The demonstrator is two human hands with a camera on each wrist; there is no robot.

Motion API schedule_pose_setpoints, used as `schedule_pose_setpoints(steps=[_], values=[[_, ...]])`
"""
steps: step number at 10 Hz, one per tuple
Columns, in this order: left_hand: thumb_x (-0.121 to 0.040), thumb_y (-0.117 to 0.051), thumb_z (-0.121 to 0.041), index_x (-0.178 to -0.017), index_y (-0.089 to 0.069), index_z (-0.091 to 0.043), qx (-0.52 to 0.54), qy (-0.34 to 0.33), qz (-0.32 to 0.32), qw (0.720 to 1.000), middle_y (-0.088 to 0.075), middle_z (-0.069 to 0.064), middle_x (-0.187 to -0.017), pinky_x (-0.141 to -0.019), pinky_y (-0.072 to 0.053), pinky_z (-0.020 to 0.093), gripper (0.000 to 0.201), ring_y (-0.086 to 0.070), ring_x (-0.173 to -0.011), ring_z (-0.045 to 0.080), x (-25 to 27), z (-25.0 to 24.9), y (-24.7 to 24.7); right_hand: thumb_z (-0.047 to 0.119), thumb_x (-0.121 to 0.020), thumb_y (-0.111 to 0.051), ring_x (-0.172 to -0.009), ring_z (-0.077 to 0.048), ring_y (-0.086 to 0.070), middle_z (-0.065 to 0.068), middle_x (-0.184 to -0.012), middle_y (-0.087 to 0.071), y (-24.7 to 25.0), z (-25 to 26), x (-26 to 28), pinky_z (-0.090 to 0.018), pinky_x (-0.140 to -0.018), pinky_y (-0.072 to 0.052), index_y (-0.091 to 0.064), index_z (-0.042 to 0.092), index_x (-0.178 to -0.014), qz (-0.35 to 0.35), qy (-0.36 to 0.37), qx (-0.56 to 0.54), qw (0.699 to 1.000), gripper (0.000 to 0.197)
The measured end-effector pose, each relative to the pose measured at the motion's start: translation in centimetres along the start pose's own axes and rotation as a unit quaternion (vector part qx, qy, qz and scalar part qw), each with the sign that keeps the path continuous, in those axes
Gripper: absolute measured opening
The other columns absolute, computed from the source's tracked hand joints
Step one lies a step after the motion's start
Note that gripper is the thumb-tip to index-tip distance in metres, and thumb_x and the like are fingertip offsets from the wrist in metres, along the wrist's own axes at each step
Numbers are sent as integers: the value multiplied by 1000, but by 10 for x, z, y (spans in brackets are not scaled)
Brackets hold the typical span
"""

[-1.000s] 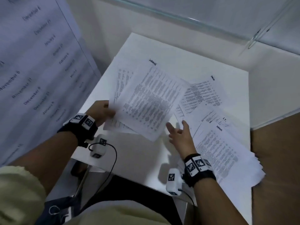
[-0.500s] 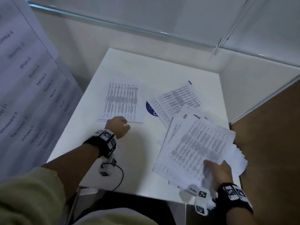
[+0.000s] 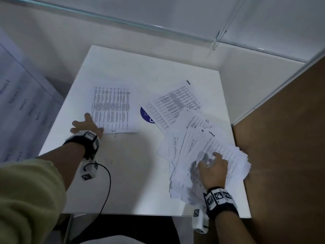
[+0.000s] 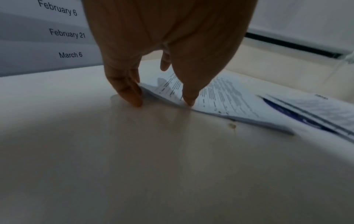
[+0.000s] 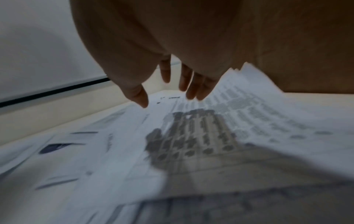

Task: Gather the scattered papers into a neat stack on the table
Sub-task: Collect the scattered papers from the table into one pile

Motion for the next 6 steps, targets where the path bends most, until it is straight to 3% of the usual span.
schedule_pose_setpoints(steps=[1,2,3,4,5,6], values=[[-83,-74,-25,-132,-38,-14,61,-8,11,998,-41,28,-132,-82,-47,47,62,-56,-109,49,2,2,-3,28,-87,-71,-115,-33,-59,-19,-134,-47,-33,31,11,-40,-94,-51,-43,13,-142,70,54,-28,996,63],[-80,-73,-11,-128,-57,-7,127,-27,3,992,-57,21,-132,-87,-48,36,51,-62,-111,40,-5,11,1,35,-87,-69,-121,-29,-55,-14,-136,-49,-59,52,22,-47,-101,-51,-39,20,-143,108,74,-34,991,66],[-78,-72,-12,-116,-72,-9,221,-3,-7,975,-68,14,-125,-96,-49,33,37,-65,-111,35,-2,30,3,40,-85,-69,-111,-25,-62,-7,-123,-58,-78,60,23,-47,-96,-55,-45,26,-134,146,85,-33,985,57],[-83,-68,-7,-119,-70,-6,331,-11,41,943,-67,21,-126,-93,-50,33,36,-66,-109,33,12,40,-10,42,-84,-73,-93,-15,-66,-3,-107,-67,-93,69,22,-32,-86,-55,-58,22,-119,219,52,-75,971,43],[-75,-71,10,-87,-71,-13,506,-35,138,851,-66,28,-123,-89,-49,21,26,-68,-108,42,30,44,-34,41,-84,-74,-82,-27,-66,-12,-101,-70,-114,73,31,-38,-78,-54,-65,8,-113,333,-78,-236,910,45],[-82,-63,-16,-84,-60,-17,557,-40,88,825,-60,22,-134,-84,-57,29,3,-64,-117,36,51,60,-28,40,-87,-71,-89,-34,-69,-20,-107,-67,-121,82,39,-51,-92,-58,-67,8,-114,390,-123,-301,862,42]])
Point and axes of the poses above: each hand's wrist, its own x-axis away from the middle knuckle, its own y-axis out of the back of the hand, z = x × y, the point moved 9 cm from there along -x, towards the middle knuckle
